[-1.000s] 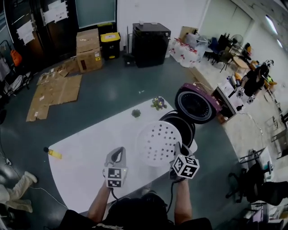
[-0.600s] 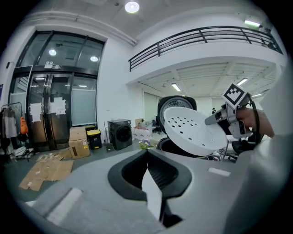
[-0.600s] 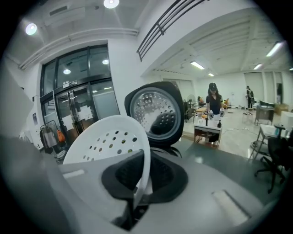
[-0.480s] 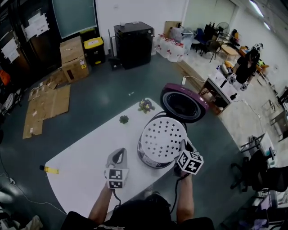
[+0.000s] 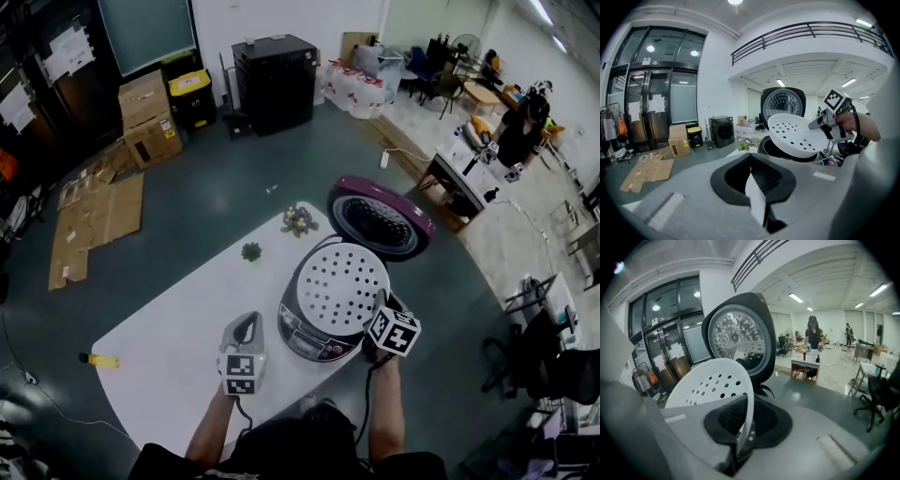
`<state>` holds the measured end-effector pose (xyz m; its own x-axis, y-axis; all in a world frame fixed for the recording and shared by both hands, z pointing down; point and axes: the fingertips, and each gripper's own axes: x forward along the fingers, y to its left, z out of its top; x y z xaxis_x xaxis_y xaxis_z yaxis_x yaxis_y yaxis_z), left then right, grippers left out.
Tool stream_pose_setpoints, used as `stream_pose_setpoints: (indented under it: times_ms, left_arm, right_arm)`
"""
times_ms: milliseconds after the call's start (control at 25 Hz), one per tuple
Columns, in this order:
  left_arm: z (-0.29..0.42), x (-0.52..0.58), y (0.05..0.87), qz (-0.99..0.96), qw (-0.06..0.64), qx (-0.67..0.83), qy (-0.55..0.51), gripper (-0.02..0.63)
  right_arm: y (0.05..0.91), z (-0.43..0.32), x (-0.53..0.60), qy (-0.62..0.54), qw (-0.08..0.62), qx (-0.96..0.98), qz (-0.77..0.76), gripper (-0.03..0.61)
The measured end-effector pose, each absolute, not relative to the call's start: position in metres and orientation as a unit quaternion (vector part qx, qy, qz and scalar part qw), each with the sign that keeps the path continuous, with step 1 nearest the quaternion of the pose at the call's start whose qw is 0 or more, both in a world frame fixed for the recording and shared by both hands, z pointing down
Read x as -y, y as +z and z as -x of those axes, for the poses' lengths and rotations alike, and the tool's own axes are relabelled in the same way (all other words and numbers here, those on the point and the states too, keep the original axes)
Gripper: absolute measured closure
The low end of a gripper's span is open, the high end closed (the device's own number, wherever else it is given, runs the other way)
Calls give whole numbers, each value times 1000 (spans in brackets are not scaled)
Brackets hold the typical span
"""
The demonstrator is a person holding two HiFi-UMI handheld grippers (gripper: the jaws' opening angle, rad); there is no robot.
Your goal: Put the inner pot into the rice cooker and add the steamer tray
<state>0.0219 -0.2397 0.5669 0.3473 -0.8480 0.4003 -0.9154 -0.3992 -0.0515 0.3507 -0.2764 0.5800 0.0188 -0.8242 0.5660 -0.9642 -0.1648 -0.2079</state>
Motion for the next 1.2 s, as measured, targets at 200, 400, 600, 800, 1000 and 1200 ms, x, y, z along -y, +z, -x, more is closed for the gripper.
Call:
stream_pose_setpoints:
  times_ms: [200, 400, 600, 800, 1000, 1200]
  left_arm:
    - [-25, 243, 578, -810, 103, 544, 195, 603]
    - [-26, 246, 587, -805, 110, 547, 202, 603]
    - [-29, 250, 589, -802, 118, 548, 204, 603]
    - [-32, 251, 593, -803, 121, 547, 206, 603]
    - [-30, 249, 597, -801, 125, 548, 207, 603]
    - [-26, 248, 595, -797, 128, 552, 210, 603]
  right_arm:
    - [599, -352, 288, 308, 143, 633, -696, 560]
    - [614, -350, 294, 311, 174, 630, -690, 558]
    - [618, -349, 300, 315, 203, 625, -685, 548]
    - [631, -346, 304, 327, 217, 620, -680, 548]
    - [643, -348, 304, 334, 232, 613, -677, 548]
    - [645, -352, 303, 337, 237, 608, -679, 548]
